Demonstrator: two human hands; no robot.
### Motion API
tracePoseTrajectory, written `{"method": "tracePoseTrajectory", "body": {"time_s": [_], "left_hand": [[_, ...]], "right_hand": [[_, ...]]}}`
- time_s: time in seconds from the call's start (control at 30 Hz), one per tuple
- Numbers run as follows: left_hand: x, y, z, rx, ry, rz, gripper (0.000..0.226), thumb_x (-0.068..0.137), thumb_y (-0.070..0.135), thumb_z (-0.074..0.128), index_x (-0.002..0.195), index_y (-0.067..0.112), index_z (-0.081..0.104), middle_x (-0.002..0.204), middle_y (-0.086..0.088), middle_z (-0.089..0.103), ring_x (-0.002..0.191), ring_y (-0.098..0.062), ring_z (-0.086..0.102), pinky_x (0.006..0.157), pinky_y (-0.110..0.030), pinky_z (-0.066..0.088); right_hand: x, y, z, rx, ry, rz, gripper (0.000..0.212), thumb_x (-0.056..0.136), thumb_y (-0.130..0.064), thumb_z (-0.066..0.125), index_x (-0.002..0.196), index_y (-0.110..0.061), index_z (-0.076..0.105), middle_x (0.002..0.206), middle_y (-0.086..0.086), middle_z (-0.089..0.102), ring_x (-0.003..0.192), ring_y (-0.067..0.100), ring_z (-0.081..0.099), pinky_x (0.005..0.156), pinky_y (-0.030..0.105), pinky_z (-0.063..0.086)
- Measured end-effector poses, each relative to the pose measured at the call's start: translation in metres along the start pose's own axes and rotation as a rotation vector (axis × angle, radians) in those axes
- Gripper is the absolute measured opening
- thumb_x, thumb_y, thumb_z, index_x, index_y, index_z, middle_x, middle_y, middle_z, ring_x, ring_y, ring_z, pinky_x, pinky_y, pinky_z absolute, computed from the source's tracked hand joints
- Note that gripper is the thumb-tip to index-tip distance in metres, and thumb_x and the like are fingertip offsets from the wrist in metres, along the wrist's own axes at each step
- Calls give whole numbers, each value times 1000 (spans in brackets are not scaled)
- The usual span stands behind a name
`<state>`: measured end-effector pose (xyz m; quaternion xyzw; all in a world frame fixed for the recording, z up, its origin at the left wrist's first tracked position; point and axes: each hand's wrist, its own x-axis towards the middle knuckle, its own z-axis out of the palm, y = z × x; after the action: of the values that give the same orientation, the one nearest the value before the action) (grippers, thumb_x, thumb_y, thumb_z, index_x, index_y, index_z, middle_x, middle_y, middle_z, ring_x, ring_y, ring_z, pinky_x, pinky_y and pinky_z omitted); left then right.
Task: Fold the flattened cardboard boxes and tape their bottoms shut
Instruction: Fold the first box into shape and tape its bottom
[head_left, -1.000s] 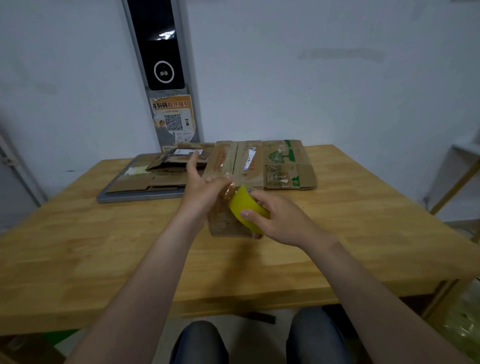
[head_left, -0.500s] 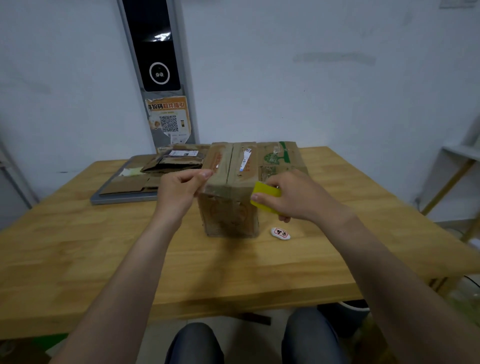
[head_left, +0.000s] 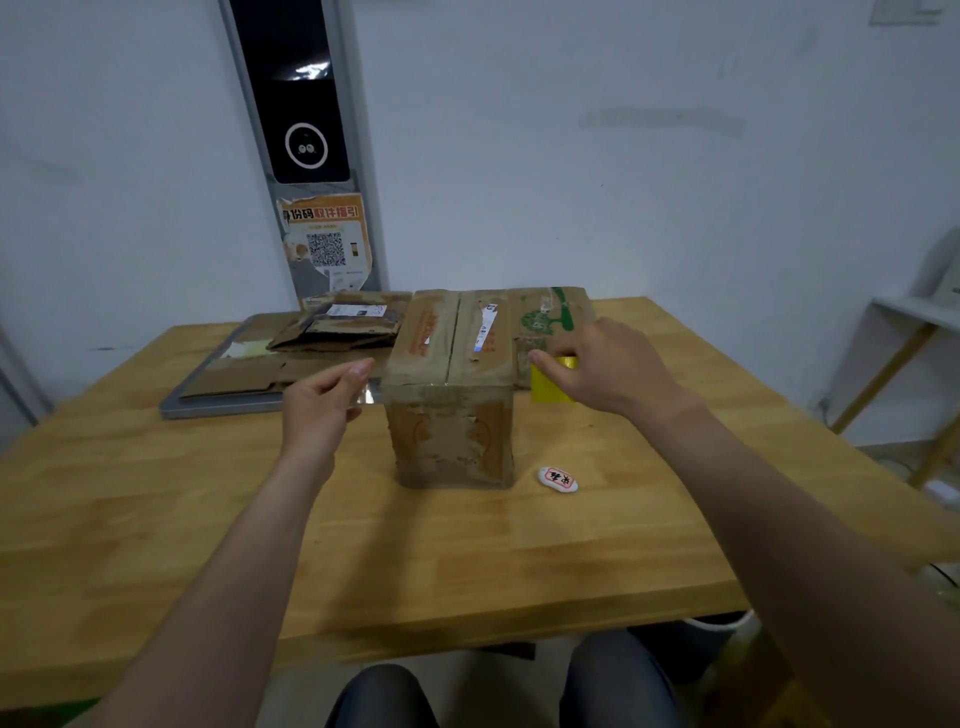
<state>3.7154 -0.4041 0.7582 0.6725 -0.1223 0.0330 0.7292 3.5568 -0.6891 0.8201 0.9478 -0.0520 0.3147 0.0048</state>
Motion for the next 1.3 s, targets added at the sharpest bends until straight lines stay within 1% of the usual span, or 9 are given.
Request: {"method": "tracePoseTrajectory", "body": {"time_s": [0.37, 0.43, 0.53, 0.6, 0.73, 0.9, 1.03, 1.2, 1.3], "left_hand": [[18, -25, 30, 75, 30, 35, 19, 100, 37, 65, 90, 44, 79, 96, 21, 78, 93, 0, 71, 75, -30, 56], [17, -32, 38, 106, 118, 102, 16, 101, 37, 63, 102, 38, 79, 92, 19, 78, 90, 4, 70, 78, -30, 59], [14, -38, 45, 205, 221, 208, 34, 103, 40, 58, 132, 25, 68, 93, 18, 70, 83, 10, 63, 73, -15, 53], [16, -38, 47, 286, 210, 246, 38, 106, 39, 52, 143, 31, 56, 99, 8, 69, 85, 0, 63, 73, -23, 50], [26, -36, 48, 371, 96, 163, 42, 109, 37, 46, 150, 30, 42, 141, 0, 59, 119, -21, 61, 95, -45, 53], [24, -29, 43, 323, 9, -13, 27, 110, 33, 44, 117, 19, 66, 107, -1, 70, 99, -21, 68, 92, -55, 57], [7, -17, 35, 313, 48, -2, 8, 106, 30, 54, 102, 33, 61, 104, 7, 70, 93, -16, 70, 86, -53, 60], [-13, -8, 24, 458, 23, 48, 9, 107, 28, 50, 101, 30, 56, 100, 10, 66, 86, -13, 66, 78, -48, 59], [-15, 3, 24, 610, 46, 87, 12, 109, 24, 45, 112, 25, 56, 112, 4, 65, 94, -14, 62, 67, -29, 47]], "right_hand": [[13, 1, 39, 136, -83, 100, 50, 99, -51, 50, 64, -18, 65, 62, 1, 58, 63, 21, 53, 52, 32, 41], [14, 1, 43, 185, -96, 115, 52, 100, -50, 50, 61, -15, 59, 58, 3, 55, 59, 23, 52, 52, 34, 40], [16, -2, 49, 211, -76, 110, 52, 100, -47, 51, 59, -15, 56, 55, 3, 51, 55, 20, 48, 49, 32, 33], [17, -3, 52, 213, -60, 104, 51, 100, -47, 50, 61, -15, 59, 55, 1, 50, 53, 16, 47, 48, 30, 28], [17, -1, 54, 203, -49, 105, 51, 100, -47, 50, 62, -15, 60, 56, 0, 51, 54, 15, 47, 49, 29, 25], [17, -3, 55, 273, -14, 52, 53, 100, -41, 55, 59, -7, 54, 53, 9, 48, 54, 25, 46, 51, 35, 25], [15, 3, 48, 312, -43, -13, 56, 100, -42, 55, 57, -6, 52, 53, 13, 48, 51, 29, 44, 51, 35, 24], [10, 7, 41, 388, -71, -30, 59, 97, -47, 54, 54, -8, 46, 49, 8, 39, 46, 22, 32, 51, 34, 23], [13, 3, 41, 417, -88, -6, 58, 100, -40, 58, 56, -6, 45, 49, 6, 33, 46, 16, 28, 51, 36, 25]]}}
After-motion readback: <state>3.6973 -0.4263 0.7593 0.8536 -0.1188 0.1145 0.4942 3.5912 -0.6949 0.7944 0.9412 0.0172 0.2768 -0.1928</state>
